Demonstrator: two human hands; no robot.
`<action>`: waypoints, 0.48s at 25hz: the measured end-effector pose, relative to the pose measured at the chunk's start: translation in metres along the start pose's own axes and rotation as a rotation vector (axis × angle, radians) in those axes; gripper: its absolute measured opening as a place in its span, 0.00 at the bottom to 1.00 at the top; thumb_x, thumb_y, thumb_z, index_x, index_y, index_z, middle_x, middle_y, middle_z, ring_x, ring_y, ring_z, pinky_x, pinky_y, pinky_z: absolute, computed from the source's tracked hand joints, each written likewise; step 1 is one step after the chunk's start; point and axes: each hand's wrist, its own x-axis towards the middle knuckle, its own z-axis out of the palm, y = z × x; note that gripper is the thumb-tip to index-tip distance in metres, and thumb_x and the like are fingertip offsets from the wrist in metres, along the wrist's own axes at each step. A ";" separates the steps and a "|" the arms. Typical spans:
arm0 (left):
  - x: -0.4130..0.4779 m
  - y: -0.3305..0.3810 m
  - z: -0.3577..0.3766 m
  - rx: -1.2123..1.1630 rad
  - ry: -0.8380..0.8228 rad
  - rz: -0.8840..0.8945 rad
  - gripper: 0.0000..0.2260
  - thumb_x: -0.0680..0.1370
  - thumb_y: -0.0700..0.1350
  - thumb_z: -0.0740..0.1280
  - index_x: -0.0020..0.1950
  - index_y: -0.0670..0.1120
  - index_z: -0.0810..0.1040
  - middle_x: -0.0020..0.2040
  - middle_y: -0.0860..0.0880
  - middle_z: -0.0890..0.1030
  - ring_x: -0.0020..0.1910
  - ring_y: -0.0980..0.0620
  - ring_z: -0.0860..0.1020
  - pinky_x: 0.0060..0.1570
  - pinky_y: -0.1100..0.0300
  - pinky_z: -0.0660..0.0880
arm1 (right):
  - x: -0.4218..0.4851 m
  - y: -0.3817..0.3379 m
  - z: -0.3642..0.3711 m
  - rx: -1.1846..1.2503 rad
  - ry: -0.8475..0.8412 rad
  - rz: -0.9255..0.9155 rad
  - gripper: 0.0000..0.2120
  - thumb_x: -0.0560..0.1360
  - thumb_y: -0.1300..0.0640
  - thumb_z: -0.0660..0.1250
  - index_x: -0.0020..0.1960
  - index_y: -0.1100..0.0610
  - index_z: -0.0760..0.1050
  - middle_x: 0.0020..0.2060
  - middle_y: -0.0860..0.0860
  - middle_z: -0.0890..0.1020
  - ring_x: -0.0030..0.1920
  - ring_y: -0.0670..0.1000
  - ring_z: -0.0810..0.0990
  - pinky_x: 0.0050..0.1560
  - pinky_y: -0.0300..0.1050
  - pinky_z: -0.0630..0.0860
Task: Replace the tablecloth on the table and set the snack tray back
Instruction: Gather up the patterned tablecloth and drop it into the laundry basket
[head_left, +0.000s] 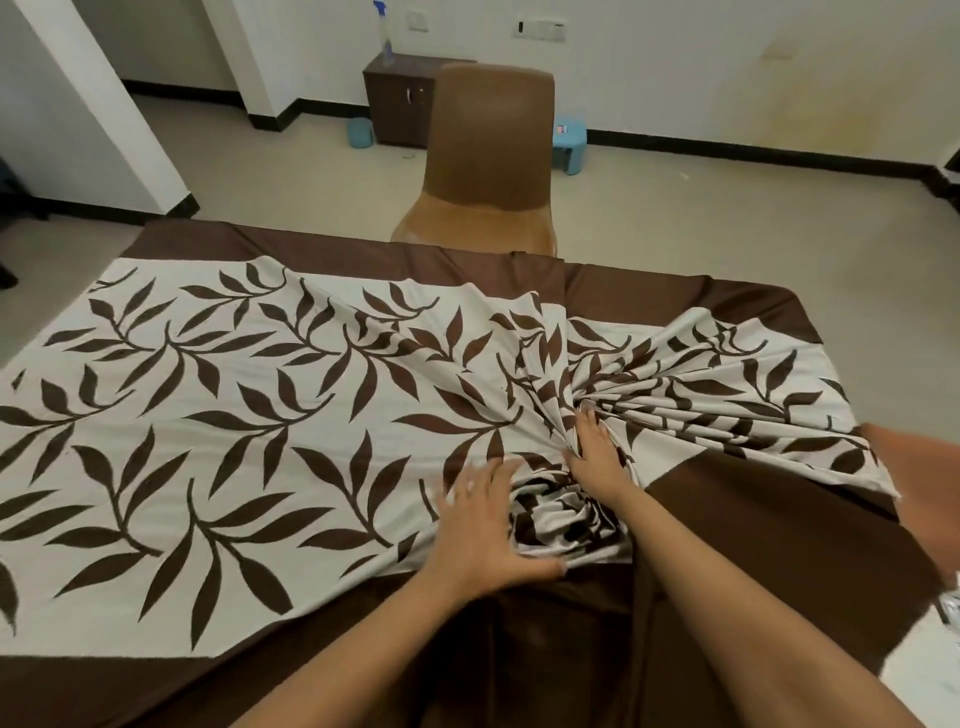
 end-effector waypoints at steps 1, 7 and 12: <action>-0.019 -0.004 0.004 0.088 -0.117 -0.112 0.59 0.55 0.78 0.62 0.76 0.57 0.37 0.77 0.48 0.39 0.75 0.39 0.36 0.66 0.36 0.32 | 0.000 -0.003 -0.002 0.014 0.009 -0.003 0.30 0.82 0.56 0.56 0.77 0.62 0.45 0.77 0.57 0.47 0.77 0.54 0.42 0.74 0.44 0.39; -0.038 -0.052 0.012 0.214 -0.136 -0.303 0.58 0.66 0.62 0.72 0.75 0.52 0.28 0.77 0.41 0.36 0.76 0.39 0.39 0.69 0.34 0.44 | -0.017 -0.010 -0.012 0.063 -0.053 -0.010 0.30 0.82 0.62 0.55 0.77 0.59 0.42 0.77 0.54 0.45 0.77 0.54 0.42 0.73 0.42 0.41; 0.016 -0.106 -0.034 0.040 0.098 -0.237 0.41 0.74 0.42 0.71 0.78 0.46 0.47 0.73 0.43 0.67 0.69 0.45 0.68 0.67 0.53 0.65 | -0.043 0.002 -0.005 0.103 -0.183 -0.030 0.31 0.82 0.61 0.56 0.78 0.53 0.41 0.77 0.50 0.45 0.77 0.53 0.41 0.74 0.46 0.43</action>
